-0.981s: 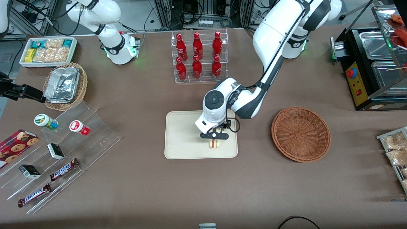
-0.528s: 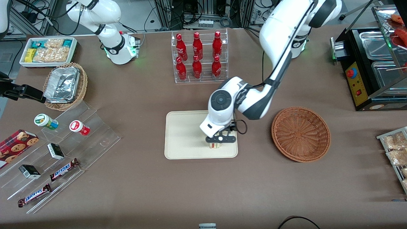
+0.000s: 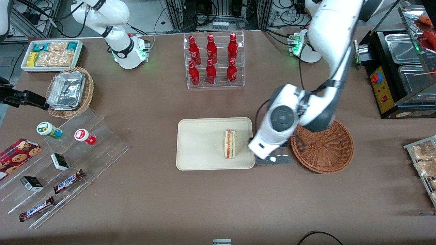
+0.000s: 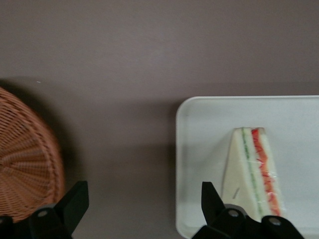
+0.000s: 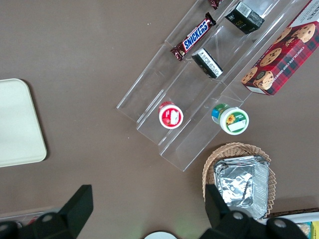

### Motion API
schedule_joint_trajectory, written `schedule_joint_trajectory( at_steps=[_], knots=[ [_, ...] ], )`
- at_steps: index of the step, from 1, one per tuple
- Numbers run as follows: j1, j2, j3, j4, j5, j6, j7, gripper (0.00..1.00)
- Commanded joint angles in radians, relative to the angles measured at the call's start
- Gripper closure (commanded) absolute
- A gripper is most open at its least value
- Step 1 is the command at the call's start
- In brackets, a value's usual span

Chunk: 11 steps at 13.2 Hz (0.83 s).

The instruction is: Place sandwich from basket to tray

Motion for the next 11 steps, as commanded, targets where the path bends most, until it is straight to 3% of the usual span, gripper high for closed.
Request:
schedule_joint_trajectory(
  at_steps=[1,6,11],
  knots=[
    [0.112,-0.114,-0.010,-0.082,-0.059,-0.036,0.147,0.00],
    [0.201,-0.215,-0.007,-0.088,-0.053,-0.155,0.227,0.00],
    [0.292,-0.436,-0.020,-0.210,-0.046,-0.240,0.266,0.00]
  ],
)
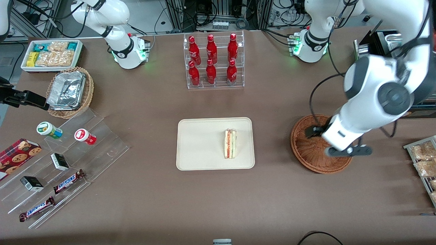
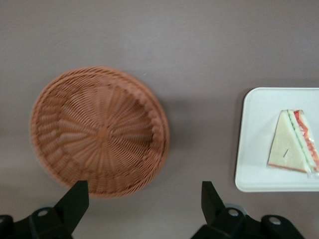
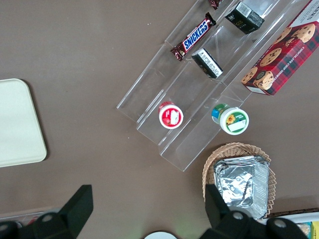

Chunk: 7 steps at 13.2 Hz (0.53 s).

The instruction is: Place sandwich from basket to tray

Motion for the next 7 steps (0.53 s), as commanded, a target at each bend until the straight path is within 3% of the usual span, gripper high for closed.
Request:
schedule_joint_trajectory(
  at_steps=[1,7],
  knots=[
    [0.056,-0.144,-0.020,-0.075,0.001,-0.081,0.076,0.00],
    [0.112,-0.275,-0.011,-0.039,0.002,-0.268,0.145,0.00]
  ],
)
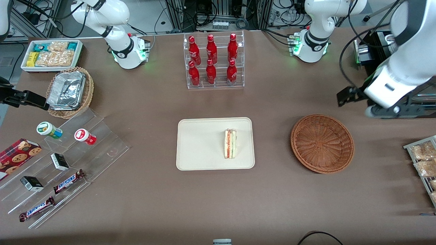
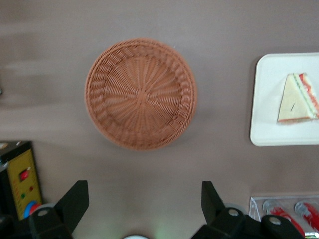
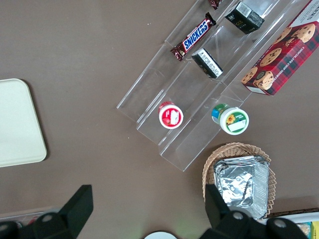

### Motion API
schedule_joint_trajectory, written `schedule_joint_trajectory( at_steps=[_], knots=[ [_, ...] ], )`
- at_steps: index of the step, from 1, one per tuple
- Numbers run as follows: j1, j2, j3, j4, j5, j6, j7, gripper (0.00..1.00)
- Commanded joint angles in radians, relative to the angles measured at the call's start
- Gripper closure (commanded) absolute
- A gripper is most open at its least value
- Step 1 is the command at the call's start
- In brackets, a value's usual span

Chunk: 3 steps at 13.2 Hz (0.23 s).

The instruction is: Place sandwich from basket to tray

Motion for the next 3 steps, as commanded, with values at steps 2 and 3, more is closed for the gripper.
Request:
schedule_joint_trajectory(
  at_steps=[2,3],
  knots=[
    [0.018,-0.053,0.009,-0.017,0.003,-0.060,0.056,0.00],
    [0.018,-0.058,0.026,-0.020,0.002,-0.060,0.067,0.00]
  ],
)
